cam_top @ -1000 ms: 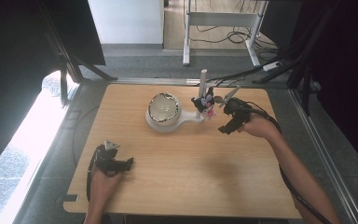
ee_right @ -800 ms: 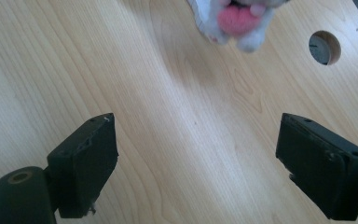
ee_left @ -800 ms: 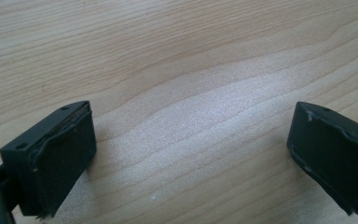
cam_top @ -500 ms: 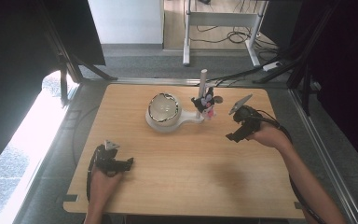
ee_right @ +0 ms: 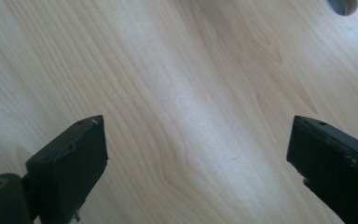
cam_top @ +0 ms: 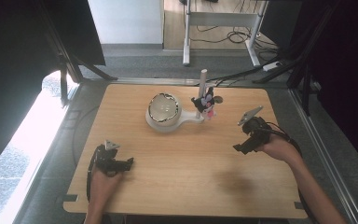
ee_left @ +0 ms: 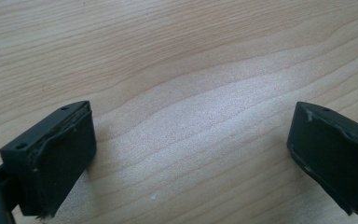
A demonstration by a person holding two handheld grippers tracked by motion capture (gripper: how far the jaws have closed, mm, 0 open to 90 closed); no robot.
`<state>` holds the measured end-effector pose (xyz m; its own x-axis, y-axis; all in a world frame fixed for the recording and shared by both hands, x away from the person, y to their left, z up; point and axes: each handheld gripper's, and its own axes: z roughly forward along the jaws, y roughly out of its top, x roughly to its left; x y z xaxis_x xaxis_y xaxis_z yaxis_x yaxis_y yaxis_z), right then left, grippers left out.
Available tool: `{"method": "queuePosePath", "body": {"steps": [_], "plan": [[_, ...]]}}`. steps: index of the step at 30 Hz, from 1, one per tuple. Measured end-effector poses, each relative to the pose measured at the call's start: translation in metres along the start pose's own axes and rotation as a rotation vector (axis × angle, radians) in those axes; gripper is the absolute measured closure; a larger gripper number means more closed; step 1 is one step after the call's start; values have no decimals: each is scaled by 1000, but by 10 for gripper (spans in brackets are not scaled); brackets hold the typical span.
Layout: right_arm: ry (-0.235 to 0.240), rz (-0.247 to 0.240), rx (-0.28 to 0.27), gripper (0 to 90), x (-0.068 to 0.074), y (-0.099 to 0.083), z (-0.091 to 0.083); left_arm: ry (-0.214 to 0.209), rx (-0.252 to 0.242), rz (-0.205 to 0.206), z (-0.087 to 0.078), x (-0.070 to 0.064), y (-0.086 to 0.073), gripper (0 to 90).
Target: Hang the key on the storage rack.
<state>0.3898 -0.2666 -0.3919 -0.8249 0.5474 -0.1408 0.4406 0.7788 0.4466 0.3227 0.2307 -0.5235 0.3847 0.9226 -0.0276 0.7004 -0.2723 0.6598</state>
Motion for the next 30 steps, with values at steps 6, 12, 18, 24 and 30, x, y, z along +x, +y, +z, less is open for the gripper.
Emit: {"method": "queuePosePath", "body": {"steps": [6,12,18,24,30], "plan": [[8,16,-19,16,10,-18,4,0,1,1,0,0,0,11],[24,32,-32,0,26,-40,18,0,1,2,0,0,0,11],[25,48,-59,0,39,-60,34,0,1,2,0,0,0,12],[29,82,-118,0,50,-78,47,0,0,-1,0,0,0,12],[35,106,-212,0,64,-97,63,0,0,0,0,0,0,12]]}}
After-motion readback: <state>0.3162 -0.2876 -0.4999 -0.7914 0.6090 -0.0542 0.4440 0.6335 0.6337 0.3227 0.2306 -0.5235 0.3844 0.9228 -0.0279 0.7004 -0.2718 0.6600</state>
